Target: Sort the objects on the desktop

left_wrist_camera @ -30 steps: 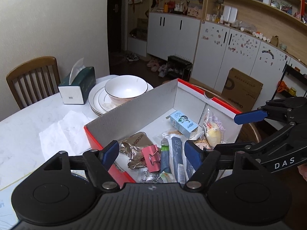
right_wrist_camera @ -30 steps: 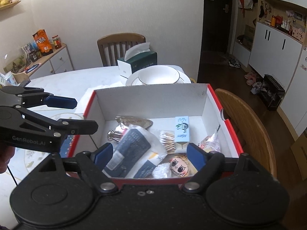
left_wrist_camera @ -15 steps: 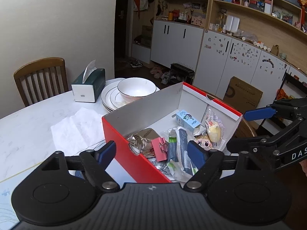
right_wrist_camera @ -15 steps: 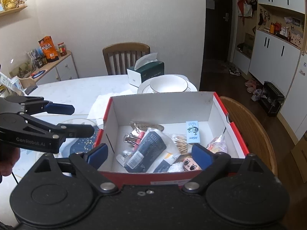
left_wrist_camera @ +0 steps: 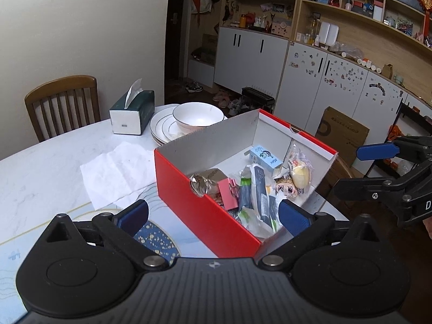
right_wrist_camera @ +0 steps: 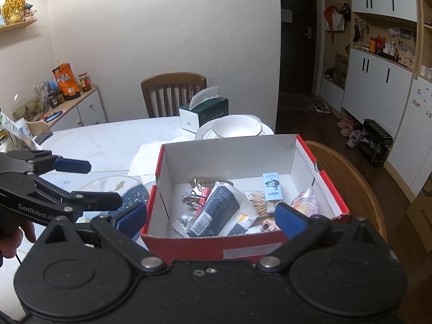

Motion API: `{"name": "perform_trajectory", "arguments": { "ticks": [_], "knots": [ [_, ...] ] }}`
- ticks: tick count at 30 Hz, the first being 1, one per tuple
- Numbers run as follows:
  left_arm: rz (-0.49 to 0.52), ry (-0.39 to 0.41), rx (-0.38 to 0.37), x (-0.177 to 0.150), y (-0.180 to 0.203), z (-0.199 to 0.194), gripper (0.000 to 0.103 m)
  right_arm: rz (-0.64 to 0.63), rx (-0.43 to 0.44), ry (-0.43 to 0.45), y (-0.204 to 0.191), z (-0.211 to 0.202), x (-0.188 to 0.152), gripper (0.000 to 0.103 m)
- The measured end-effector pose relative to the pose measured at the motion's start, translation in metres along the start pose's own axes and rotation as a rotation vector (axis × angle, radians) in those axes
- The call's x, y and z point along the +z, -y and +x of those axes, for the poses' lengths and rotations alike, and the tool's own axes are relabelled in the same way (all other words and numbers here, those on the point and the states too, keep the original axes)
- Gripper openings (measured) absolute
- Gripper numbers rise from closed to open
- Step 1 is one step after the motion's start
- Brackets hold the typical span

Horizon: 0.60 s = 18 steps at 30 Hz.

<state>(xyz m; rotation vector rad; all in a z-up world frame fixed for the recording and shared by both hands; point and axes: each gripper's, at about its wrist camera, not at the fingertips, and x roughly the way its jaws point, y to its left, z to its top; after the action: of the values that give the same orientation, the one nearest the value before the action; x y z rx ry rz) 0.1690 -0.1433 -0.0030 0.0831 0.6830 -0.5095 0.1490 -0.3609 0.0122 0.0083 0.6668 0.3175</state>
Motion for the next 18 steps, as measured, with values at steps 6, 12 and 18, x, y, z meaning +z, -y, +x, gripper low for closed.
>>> {"name": "perform_trajectory", "arguments": {
  "ticks": [6, 12, 18],
  "knots": [
    [-0.021, -0.001, -0.002, -0.008, 0.001, -0.01, 0.103, 0.022, -0.015, 0.015, -0.004, -0.008, -0.007, 0.101],
    [-0.027, -0.011, 0.004, -0.015, -0.001, -0.018, 0.103, 0.043, -0.022, 0.018, -0.007, -0.012, -0.013, 0.101],
    [-0.033, -0.017, 0.028, -0.02, -0.004, -0.025, 0.103, 0.069, -0.024, 0.02, -0.009, -0.014, -0.019, 0.101]
  ]
}}
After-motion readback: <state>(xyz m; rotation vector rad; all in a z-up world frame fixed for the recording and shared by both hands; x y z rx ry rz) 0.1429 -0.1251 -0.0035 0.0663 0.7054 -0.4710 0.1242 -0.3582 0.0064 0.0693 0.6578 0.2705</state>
